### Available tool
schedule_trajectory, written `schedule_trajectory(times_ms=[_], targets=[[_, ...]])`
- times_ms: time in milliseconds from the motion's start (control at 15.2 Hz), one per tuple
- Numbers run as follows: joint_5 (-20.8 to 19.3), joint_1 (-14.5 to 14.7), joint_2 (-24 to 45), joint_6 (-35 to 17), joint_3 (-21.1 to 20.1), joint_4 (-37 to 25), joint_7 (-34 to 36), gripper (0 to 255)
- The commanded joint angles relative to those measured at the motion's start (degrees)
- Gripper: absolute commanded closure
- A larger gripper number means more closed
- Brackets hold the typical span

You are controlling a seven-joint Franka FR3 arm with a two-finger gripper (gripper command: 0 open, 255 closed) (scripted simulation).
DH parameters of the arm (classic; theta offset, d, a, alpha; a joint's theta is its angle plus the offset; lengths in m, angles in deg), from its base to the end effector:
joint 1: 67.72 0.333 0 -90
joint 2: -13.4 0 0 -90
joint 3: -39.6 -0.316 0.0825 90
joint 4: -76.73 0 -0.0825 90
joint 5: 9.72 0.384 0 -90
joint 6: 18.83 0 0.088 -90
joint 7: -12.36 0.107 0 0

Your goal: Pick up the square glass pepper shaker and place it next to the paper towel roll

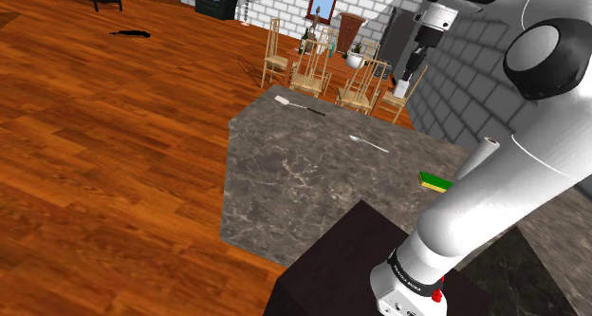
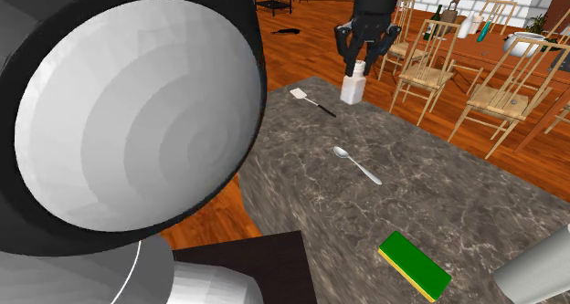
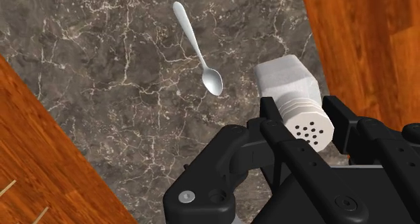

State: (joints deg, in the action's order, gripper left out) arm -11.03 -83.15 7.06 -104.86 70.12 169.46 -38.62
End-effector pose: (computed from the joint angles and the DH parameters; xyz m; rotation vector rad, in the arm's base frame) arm 0.3462 -0.3849 0.6467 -3.1002 -0.1392 -0.0164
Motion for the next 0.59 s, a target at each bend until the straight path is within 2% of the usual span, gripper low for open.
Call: schedule_trajectory(times_ms=[0,528], targets=[[-1.3,-0.9,-2.3,-0.2,0.8,2.2,-1.7,255],[-5.7,-4.9,-8.6,0.3,5.4,6.7,-9.8,255]])
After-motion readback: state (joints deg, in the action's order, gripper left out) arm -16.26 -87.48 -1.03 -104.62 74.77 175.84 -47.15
